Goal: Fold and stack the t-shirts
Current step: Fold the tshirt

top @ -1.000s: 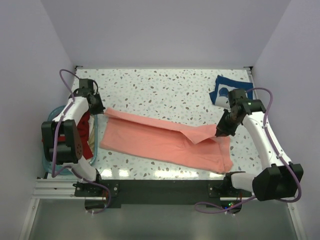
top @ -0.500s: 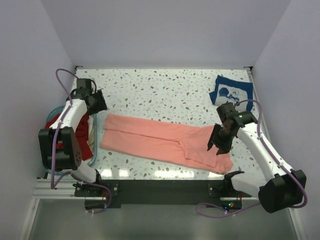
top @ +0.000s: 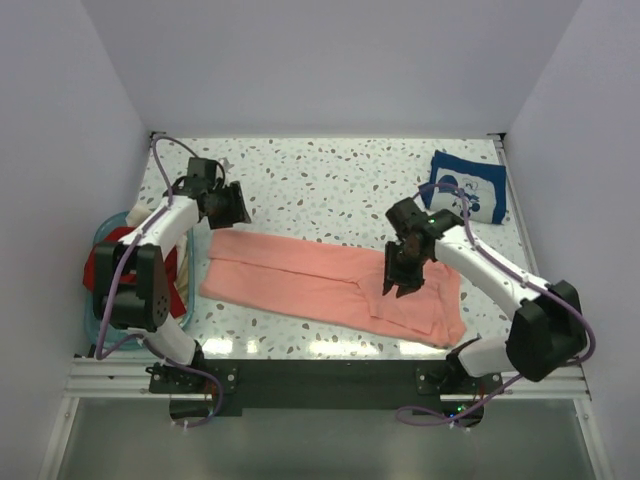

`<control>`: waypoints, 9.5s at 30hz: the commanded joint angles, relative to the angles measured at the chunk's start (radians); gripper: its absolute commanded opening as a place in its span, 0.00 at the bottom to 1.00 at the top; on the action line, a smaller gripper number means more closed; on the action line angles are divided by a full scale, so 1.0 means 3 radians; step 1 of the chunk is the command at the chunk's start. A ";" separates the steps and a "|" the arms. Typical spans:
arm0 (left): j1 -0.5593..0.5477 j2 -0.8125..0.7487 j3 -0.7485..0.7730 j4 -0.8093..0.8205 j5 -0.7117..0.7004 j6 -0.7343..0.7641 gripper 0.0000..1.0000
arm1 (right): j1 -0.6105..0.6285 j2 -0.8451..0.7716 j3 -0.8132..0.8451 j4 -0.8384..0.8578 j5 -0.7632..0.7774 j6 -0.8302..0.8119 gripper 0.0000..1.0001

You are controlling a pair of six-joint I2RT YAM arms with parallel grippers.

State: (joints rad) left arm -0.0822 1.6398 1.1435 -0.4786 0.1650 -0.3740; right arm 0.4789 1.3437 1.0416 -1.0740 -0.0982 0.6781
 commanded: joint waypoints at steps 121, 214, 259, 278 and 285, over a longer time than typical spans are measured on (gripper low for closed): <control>-0.0150 -0.0352 -0.1117 -0.0552 -0.0192 -0.0149 0.56 | -0.0262 0.2934 0.2018 0.0482 0.0333 -0.0649 0.70; -0.2144 0.0148 -0.1174 0.1268 0.1188 -0.1029 0.58 | -0.0819 0.4208 0.4755 0.1151 -0.0547 -0.0885 0.97; -0.2395 -0.1615 -0.2058 0.0542 0.0345 -0.1555 0.64 | 0.0520 -0.0731 -0.1109 0.0763 -0.0470 0.0055 0.75; -0.2400 -0.1406 -0.2119 0.0419 0.0508 -0.1448 0.60 | 0.0929 -0.0639 -0.1534 0.1008 -0.0629 0.0440 0.63; -0.2400 -0.1406 -0.2165 0.0430 0.0631 -0.1356 0.60 | 0.0996 -0.0435 -0.1641 0.1304 -0.0716 0.0557 0.56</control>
State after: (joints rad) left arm -0.8009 1.2236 0.4969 -0.3584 0.3210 -0.8089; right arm 0.7666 1.1931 0.5587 -0.7502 -0.2825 0.8070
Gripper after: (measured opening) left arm 0.606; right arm 0.575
